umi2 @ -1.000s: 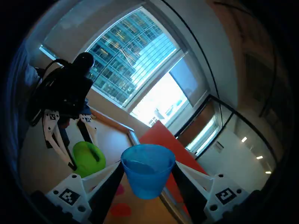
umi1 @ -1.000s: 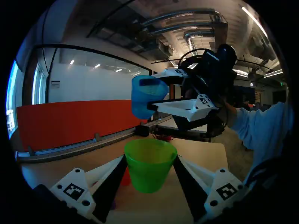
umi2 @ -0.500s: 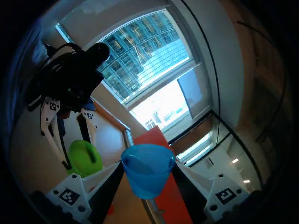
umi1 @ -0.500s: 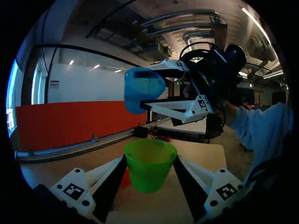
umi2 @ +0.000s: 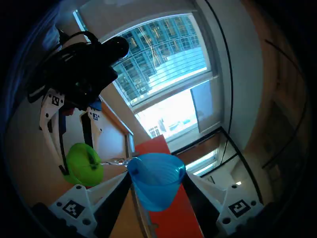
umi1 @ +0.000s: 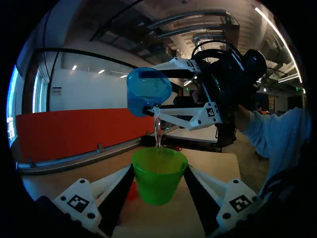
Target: Pour water
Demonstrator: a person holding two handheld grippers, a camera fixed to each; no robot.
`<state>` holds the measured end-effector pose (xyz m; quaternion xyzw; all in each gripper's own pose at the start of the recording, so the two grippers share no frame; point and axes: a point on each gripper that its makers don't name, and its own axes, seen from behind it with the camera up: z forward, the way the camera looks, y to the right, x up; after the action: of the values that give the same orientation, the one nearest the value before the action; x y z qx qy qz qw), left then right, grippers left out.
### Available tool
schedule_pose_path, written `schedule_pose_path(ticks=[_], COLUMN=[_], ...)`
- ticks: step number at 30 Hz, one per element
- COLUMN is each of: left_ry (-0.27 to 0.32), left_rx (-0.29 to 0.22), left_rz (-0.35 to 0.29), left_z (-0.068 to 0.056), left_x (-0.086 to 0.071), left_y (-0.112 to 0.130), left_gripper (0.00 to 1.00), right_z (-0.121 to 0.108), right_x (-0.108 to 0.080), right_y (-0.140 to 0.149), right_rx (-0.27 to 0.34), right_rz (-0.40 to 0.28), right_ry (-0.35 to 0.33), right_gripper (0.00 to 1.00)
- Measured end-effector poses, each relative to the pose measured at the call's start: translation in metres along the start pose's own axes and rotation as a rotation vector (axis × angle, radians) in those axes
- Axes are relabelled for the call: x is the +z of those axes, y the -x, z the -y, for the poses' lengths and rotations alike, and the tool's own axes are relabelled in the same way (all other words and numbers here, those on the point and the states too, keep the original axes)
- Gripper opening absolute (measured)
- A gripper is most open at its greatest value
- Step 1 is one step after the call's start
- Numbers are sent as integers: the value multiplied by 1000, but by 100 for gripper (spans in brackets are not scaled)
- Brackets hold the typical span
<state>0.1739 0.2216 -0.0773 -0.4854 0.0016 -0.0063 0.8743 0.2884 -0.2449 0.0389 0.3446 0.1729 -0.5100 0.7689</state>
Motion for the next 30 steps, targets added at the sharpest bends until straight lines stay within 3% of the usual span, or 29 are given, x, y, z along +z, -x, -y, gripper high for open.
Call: schedule_pose_path(ticks=[30], left_ry=[3], left_rx=[5], left_rz=[-1], left_z=[-1], left_x=[1], left_y=[-3], left_gripper=[86], right_z=[-24], right_x=[-1], right_y=[-5], right_rx=[-157], right_rz=[2], right_ry=[56], right_gripper=[90])
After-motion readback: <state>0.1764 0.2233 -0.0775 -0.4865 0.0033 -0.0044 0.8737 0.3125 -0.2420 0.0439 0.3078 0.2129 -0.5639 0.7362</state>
